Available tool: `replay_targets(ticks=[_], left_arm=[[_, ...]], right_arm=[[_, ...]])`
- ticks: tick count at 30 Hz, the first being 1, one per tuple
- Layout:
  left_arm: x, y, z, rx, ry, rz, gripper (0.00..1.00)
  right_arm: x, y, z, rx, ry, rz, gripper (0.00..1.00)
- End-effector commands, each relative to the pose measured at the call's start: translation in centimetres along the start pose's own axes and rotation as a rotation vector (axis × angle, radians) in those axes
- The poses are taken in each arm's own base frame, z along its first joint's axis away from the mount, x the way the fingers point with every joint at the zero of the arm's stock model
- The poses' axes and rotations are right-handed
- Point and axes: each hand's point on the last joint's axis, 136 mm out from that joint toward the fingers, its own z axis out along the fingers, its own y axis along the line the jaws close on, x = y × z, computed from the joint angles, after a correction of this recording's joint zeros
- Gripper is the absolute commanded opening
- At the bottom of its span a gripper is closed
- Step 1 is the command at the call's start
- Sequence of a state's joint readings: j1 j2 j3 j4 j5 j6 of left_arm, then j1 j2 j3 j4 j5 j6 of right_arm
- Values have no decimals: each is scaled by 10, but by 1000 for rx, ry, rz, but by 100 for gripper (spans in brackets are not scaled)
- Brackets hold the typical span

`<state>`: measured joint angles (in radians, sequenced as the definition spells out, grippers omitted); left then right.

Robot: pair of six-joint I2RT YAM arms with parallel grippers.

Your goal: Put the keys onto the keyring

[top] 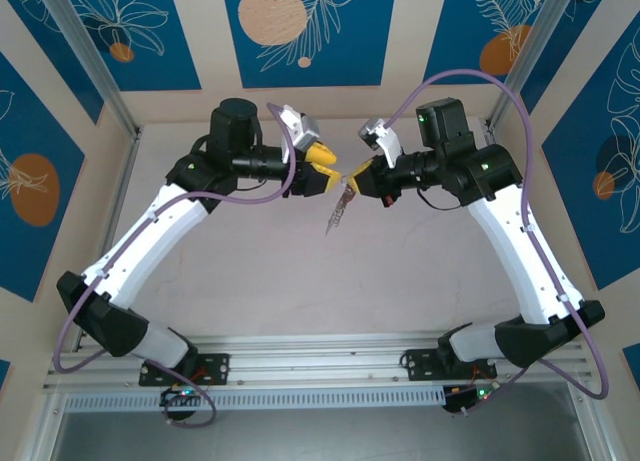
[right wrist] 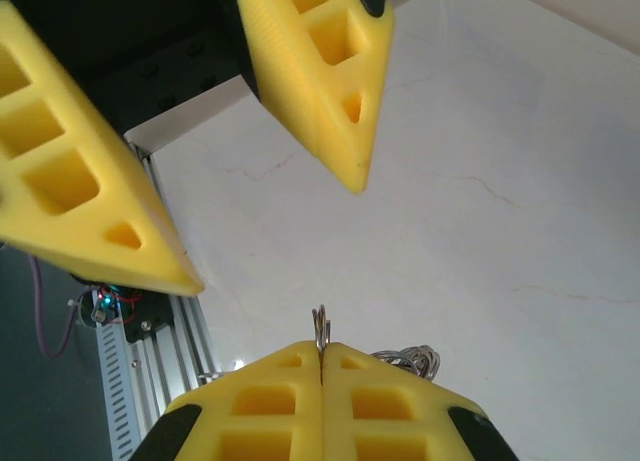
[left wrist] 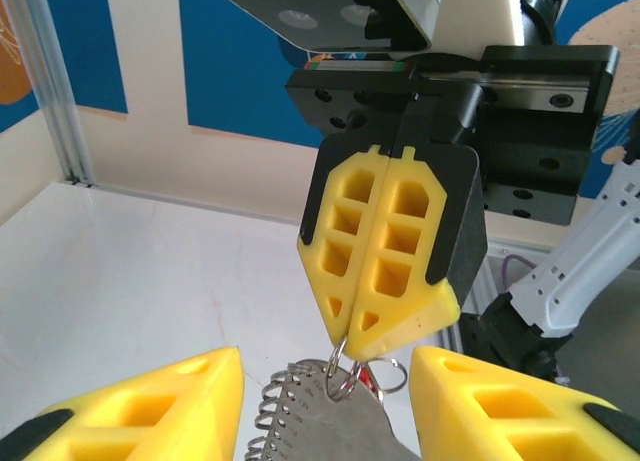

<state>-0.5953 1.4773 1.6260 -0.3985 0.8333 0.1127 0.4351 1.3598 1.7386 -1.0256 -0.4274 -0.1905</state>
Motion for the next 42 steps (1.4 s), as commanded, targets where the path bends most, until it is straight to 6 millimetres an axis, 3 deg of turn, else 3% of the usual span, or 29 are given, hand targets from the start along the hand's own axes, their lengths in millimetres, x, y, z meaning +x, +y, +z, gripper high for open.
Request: replay_targets(ticks=[1,17,29,34,42], left_arm=[[-10,-10,-7,82,-12,36,46],[3,-10,-3,178,30,-4,46],[0,-5,1,235,7,-14,44],[-6,-10,2,295,-13,-25,32],[-9,-27,-2,391,-27,-38,4]], right_arm=[[-8,18,-7,-71,-17,-45,0],[-23,21,-1,-138,-46,-52,0],[-29,24,-2,-153,-60,-61,0],[-31,21,1,-156,-61,-66,0],[-36,15,3,-149,-83,-62,0]])
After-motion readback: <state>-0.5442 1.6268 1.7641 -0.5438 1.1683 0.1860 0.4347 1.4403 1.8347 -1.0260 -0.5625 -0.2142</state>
